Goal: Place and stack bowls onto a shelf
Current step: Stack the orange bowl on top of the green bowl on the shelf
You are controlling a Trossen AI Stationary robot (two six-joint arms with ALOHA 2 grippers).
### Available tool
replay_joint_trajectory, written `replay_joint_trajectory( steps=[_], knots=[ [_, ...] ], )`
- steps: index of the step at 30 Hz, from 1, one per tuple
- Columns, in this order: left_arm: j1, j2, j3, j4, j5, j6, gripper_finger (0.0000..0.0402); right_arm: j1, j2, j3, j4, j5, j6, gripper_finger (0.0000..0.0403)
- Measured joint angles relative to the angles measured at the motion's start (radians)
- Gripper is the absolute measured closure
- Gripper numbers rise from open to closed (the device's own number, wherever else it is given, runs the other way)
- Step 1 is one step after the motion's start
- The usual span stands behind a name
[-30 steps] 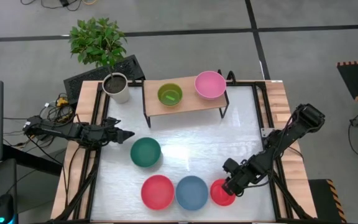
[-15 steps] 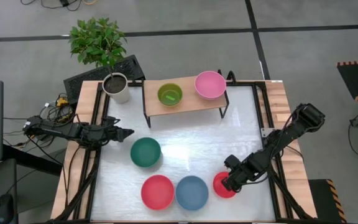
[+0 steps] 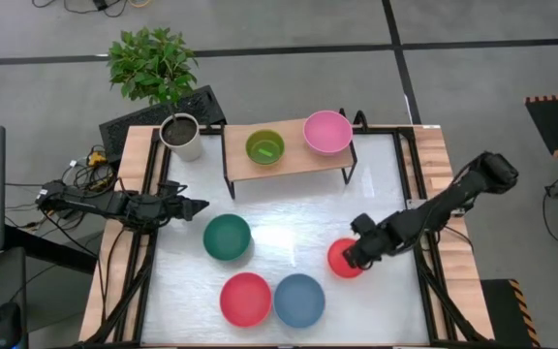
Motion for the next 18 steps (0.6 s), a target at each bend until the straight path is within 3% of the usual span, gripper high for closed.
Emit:
replay_joint_trajectory(
  steps=[10, 18],
  knots=[
    [0.000, 0.000, 0.000, 0.001, -0.002, 0.019, 0.0262, -0.183, -0.117, 0.091, 0.122, 0.007, -0.166, 0.0380],
    [0.000, 0.000, 0.000, 0.003, -0.017, 0.019, 0.0262, -0.345, -0.063, 0.355, 0.140, 0.006, -0.424, 0.0380]
  ],
)
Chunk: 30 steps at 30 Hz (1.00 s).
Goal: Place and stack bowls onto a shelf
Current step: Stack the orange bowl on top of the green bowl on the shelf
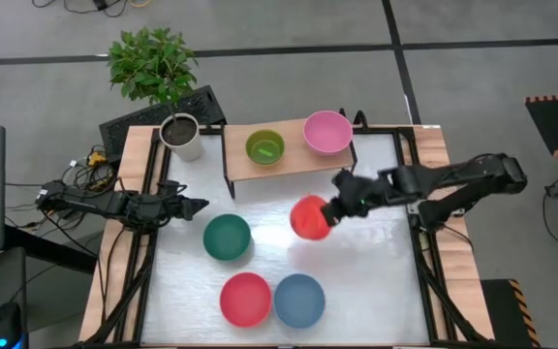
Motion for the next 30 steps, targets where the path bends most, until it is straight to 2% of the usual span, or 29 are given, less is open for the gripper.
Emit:
replay_joint_trajectory(
  steps=[10, 18, 23, 30],
  knots=[
    [0.000, 0.000, 0.000, 0.001, -0.006, -0.001, 0.0262, -0.237, 0.240, 0.405, -0.086, -0.011, -0.383, 0.0380],
    [0.000, 0.000, -0.001, 0.001, -0.019, -0.003, 0.0262, -0.407, 0.434, 0.664, -0.114, -0.045, -0.556, 0.0378],
    [0.000, 0.000, -0.001, 0.002, -0.035, -0.004, 0.0262, -0.483, 0.544, 0.763, -0.121, -0.116, -0.602, 0.0376],
    [0.000, 0.000, -0.001, 0.001, -0.037, -0.004, 0.0262, -0.537, 0.636, 0.801, -0.157, -0.170, -0.620, 0.0376]
  ],
)
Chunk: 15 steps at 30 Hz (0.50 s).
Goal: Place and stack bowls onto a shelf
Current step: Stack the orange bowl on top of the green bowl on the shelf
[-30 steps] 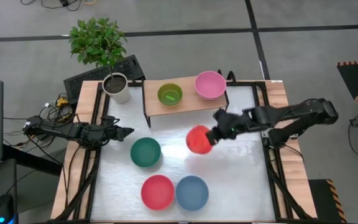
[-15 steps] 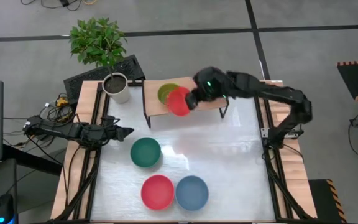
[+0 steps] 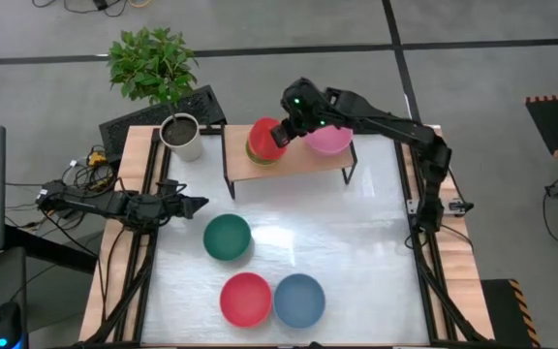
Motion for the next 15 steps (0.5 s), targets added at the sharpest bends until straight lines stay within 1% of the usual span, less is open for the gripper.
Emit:
replay_joint_trajectory(
  steps=[3, 6, 9, 15],
  knots=[
    [0.000, 0.000, 0.000, 0.000, -0.012, -0.001, 0.0262, -0.019, 0.007, -0.001, -0.020, 0.000, -0.001, 0.0375],
    [0.000, 0.000, 0.000, 0.000, -0.028, -0.006, 0.0262, -0.026, 0.019, 0.002, 0.015, -0.004, -0.006, 0.0375],
    [0.000, 0.000, 0.000, 0.000, -0.043, -0.007, 0.0262, -0.038, 0.021, -0.001, 0.000, -0.014, -0.014, 0.0373],
    [0.000, 0.000, 0.000, 0.001, -0.048, -0.008, 0.0262, -0.035, 0.021, -0.001, 0.002, -0.030, -0.055, 0.0355]
  ],
)
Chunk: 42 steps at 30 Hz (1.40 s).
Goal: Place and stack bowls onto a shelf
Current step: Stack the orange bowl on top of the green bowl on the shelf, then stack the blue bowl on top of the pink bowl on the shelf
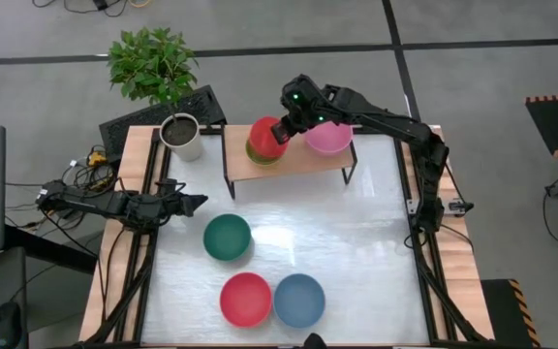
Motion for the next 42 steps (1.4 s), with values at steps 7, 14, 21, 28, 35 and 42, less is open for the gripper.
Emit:
replay_joint_trajectory(
  steps=[7, 14, 21, 28, 35, 42],
  knots=[
    [0.000, 0.000, 0.000, 0.000, -0.003, 0.000, 0.0262, 0.001, 0.000, 0.000, 0.007, -0.010, -0.026, 0.0314],
    [0.000, 0.000, 0.000, 0.000, -0.008, 0.000, 0.0262, -0.007, 0.000, 0.000, 0.062, -0.009, -0.023, 0.0253],
    [0.000, 0.000, 0.000, 0.000, -0.008, 0.000, 0.0262, 0.002, -0.051, 0.000, 0.166, -0.018, -0.030, 0.0258],
    [0.000, 0.000, 0.000, 0.000, -0.020, 0.000, 0.0262, 0.027, -0.130, -0.001, 0.124, -0.069, -0.032, 0.0279],
    [0.000, 0.000, 0.000, 0.001, -0.022, 0.000, 0.0262, 0.084, -0.285, 0.000, -0.043, -0.102, -0.034, 0.0280],
    [0.000, 0.000, 0.000, -0.001, -0.032, 0.000, 0.0262, 0.214, -0.445, 0.000, -0.312, -0.018, 0.021, 0.0280]
  ],
)
